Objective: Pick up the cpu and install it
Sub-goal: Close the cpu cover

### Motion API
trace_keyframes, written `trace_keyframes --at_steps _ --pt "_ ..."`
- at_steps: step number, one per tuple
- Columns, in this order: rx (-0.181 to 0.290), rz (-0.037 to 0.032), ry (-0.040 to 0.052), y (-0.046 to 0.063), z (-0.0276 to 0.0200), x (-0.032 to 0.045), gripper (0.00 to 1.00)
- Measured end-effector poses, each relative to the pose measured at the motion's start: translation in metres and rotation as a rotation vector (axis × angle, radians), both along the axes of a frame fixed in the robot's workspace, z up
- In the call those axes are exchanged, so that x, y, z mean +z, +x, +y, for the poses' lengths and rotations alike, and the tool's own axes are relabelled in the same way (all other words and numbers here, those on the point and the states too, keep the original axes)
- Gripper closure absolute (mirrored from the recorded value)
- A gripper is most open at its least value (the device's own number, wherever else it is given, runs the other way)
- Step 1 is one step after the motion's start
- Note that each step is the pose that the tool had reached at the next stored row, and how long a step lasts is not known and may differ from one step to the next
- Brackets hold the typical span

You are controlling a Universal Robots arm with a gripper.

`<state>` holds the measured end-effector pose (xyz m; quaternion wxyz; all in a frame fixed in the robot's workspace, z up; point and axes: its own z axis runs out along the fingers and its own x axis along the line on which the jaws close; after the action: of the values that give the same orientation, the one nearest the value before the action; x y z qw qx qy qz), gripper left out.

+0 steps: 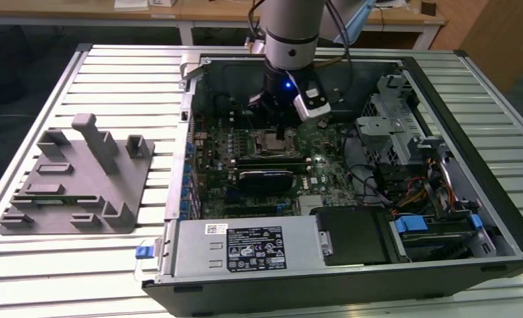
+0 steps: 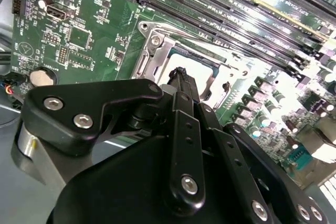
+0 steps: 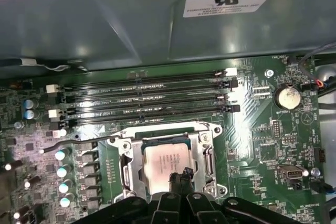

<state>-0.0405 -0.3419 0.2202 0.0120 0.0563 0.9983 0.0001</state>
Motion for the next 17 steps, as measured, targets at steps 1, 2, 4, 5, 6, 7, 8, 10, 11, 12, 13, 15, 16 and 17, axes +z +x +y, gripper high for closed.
trace_keyframes --at_steps 1,2,4,5,6,7,8,10,11,12,13,15,16,17 --pt "0.000 -0.0081 0.0001 -0.0009 0.0000 -0.0005 0.89" --pt "0.000 -0.0136 0.0001 -0.0012 0.0001 -0.0009 0.89" --pt "0.000 -0.0146 0.0000 -0.0013 0.0000 -0.0012 0.89" --pt "0.000 -0.0146 -0.0001 -0.0013 0.0000 -0.0013 0.89" --pt "0.001 -0.0146 0.0000 -0.0013 0.0000 -0.0016 0.89" --pt "0.002 -0.0147 0.0000 -0.0014 0.0000 -0.0019 0.89" --pt "0.004 -0.0146 -0.0001 -0.0016 0.0000 -0.0020 0.89" --pt "0.011 -0.0147 0.0001 -0.0026 0.0000 -0.0024 0.89" --pt "0.014 -0.0146 0.0001 -0.0036 0.0000 -0.0026 0.89" --pt "0.018 -0.0147 0.0001 -0.0047 0.0000 -0.0028 0.89" --pt "0.023 -0.0147 0.0002 -0.0059 0.0000 -0.0029 0.89" --pt "0.041 -0.0147 0.0003 -0.0070 0.0000 -0.0033 0.89" --pt "0.055 -0.0146 0.0003 -0.0070 0.0000 -0.0034 0.89" --pt "0.067 -0.0145 -0.0001 -0.0073 0.0000 -0.0034 0.89"
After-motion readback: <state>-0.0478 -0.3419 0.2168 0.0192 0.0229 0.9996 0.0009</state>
